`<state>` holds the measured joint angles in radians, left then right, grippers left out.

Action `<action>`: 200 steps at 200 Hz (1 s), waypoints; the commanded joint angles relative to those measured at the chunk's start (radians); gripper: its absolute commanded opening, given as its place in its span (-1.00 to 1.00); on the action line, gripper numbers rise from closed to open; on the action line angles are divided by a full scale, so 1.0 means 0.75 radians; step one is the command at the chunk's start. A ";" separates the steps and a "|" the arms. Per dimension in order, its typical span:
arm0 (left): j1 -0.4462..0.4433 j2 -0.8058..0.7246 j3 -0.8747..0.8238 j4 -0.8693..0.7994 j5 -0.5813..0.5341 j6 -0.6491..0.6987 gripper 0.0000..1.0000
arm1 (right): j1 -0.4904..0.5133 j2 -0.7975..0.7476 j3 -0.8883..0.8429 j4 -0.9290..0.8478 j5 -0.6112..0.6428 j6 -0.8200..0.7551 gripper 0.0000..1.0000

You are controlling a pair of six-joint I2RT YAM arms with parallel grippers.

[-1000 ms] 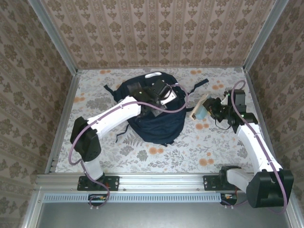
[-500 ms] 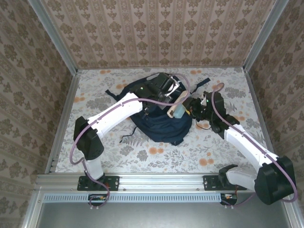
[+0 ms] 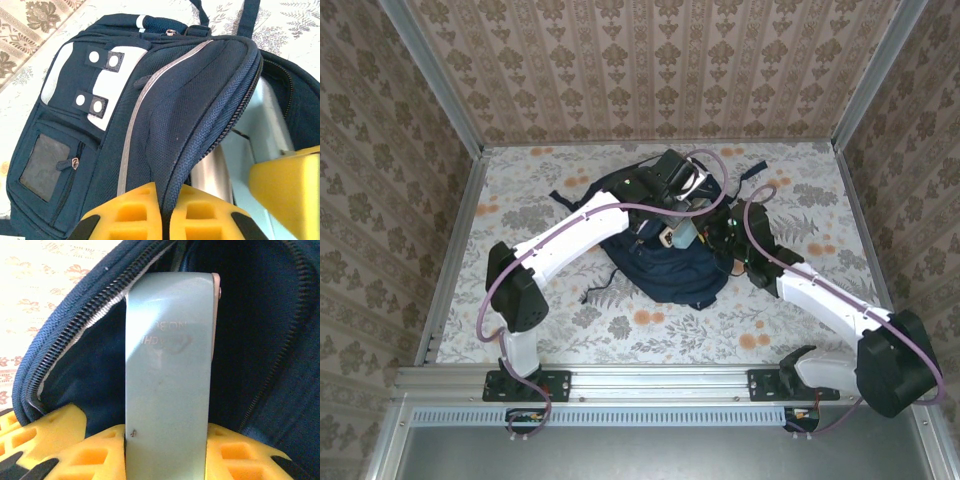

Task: Pack books, pencil case, and school supplies into a backpack

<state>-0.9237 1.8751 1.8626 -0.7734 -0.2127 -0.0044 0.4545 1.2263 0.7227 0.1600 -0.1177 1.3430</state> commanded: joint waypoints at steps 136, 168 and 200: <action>0.056 -0.132 0.019 0.144 0.126 -0.158 -1.00 | 0.000 0.056 0.199 -0.421 0.031 -0.023 0.44; 0.076 -0.143 -0.003 0.163 0.170 -0.179 -0.99 | -0.003 0.000 0.180 -0.469 0.038 -0.025 0.24; 0.078 -0.146 -0.005 0.170 0.225 -0.172 -1.00 | 0.000 0.104 0.205 -0.380 -0.083 -0.040 -0.27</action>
<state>-0.8753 1.8523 1.8431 -0.7620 -0.0845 -0.1059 0.4553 1.2472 0.8467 -0.1192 -0.1184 1.3338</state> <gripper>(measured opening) 0.071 0.442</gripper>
